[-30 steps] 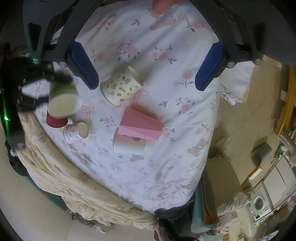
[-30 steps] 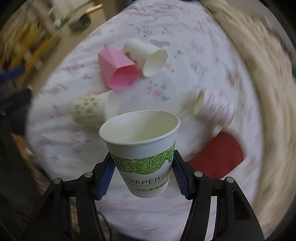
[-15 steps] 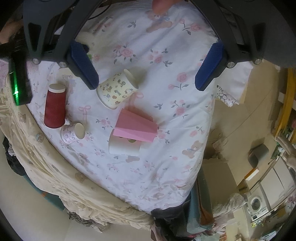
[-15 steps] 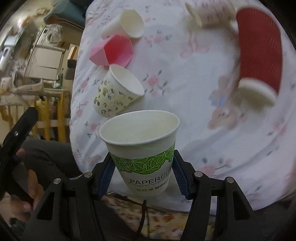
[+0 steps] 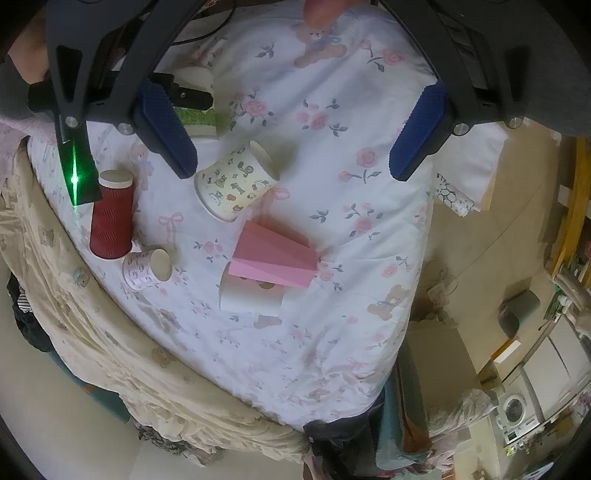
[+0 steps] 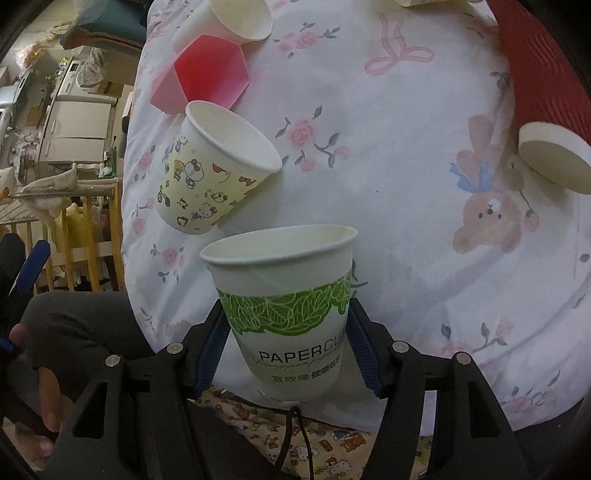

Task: Flip cup upside down
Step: 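Lift the green-band cup with the right tool and stand it upright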

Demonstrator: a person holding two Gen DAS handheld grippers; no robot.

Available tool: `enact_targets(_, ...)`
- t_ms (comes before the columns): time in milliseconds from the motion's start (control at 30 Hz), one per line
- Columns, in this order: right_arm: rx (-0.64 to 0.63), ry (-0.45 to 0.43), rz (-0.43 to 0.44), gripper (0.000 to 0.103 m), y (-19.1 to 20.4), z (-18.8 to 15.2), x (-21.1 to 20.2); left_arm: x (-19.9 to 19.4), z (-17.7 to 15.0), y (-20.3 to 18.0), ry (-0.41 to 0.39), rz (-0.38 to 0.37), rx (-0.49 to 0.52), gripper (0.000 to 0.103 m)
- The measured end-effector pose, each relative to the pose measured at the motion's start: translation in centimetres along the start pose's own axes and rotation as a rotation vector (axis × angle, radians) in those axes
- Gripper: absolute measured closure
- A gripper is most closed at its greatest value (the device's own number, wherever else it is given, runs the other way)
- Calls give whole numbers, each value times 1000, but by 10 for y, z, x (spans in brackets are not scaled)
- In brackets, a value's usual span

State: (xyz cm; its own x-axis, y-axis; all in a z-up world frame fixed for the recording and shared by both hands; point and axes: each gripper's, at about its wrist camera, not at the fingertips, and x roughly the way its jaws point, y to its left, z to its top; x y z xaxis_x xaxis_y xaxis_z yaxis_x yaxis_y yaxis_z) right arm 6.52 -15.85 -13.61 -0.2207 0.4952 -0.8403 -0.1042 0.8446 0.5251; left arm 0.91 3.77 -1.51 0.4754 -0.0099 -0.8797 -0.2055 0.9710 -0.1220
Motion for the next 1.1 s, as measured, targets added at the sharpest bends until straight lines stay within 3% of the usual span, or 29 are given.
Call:
enact_targets(133,-5,10,-4,10,0,0,2,1,0,-2,2,-1,-1,0)
enact_targets(333,-61,-48,-5,9,7,-6,-20,1,0,0,1,-2,-15,0)
enact_targets(600,-189,-277,-73,9,19,-27,-84,1,-1,-1,3,-6,-6,0)
enact_targets(800,-194,-443,-87,9,17,-49,-115,1,-2,-7,-4,1,6,0)
enact_targets(1100,-176,-584,-132,8,3,-62,-124,-1,-6,-16,-44,23,50,0)
